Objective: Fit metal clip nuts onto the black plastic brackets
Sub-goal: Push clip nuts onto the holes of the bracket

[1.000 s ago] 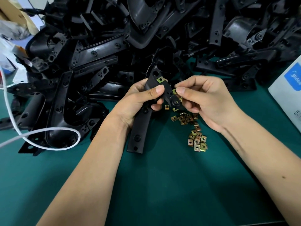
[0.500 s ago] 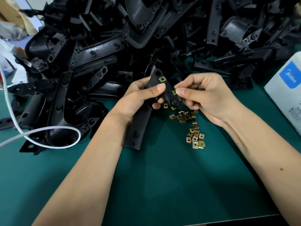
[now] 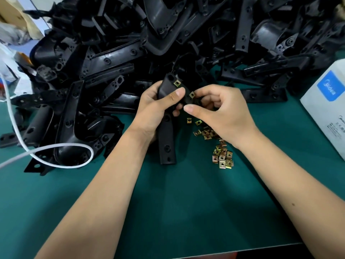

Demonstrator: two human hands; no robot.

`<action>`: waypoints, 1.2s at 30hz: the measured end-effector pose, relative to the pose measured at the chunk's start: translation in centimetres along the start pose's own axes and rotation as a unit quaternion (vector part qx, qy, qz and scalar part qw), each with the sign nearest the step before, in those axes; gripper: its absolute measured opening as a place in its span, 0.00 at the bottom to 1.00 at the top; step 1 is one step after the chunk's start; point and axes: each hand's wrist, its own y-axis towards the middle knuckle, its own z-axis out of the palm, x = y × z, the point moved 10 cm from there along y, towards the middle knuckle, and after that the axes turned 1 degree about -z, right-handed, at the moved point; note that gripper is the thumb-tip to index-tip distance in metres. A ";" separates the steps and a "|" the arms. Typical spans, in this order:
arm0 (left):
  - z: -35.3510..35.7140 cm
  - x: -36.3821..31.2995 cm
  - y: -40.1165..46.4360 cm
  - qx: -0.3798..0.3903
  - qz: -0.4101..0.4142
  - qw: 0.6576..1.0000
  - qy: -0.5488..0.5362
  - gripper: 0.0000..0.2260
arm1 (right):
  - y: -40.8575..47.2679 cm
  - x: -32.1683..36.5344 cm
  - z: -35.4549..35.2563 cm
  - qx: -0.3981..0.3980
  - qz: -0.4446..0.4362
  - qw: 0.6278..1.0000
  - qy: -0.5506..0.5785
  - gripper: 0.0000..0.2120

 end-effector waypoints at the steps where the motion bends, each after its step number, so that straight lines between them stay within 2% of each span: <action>1: 0.1 0.0 0.0 0.003 0.001 1.000 0.006 0.06 | -0.1 0.3 -0.2 -0.016 -0.009 1.000 -0.010 0.12; 5: 0.5 -0.3 0.0 0.017 0.022 0.999 0.040 0.06 | -0.4 0.8 -0.4 -0.052 -0.028 0.998 0.000 0.09; 14: 1.3 -0.5 -0.3 0.052 0.033 0.996 0.068 0.08 | -0.3 0.5 0.2 -0.019 -0.037 0.999 0.010 0.13; 24: 2.3 -0.7 -1.3 -0.002 0.027 0.997 0.069 0.06 | 0.0 0.9 -1.1 -0.011 -0.057 0.998 0.008 0.14; 27: 3.9 -0.2 -1.8 -0.010 -0.002 0.999 0.050 0.05 | -0.5 1.6 -4.3 -0.083 -0.048 0.995 0.018 0.15; 30: 7.8 -0.1 -2.6 0.045 -0.018 0.994 0.101 0.05 | -2.4 2.8 -10.8 -0.217 -0.051 0.975 -0.007 0.15; 33: 13.9 -1.9 -3.9 0.106 0.036 0.984 0.136 0.01 | -5.7 4.0 -17.8 -0.306 -0.057 0.950 -0.005 0.13; 36: 22.4 -3.9 -5.8 0.173 0.108 0.968 0.147 0.03 | -11.1 4.9 -24.9 -0.370 -0.090 0.925 -0.011 0.10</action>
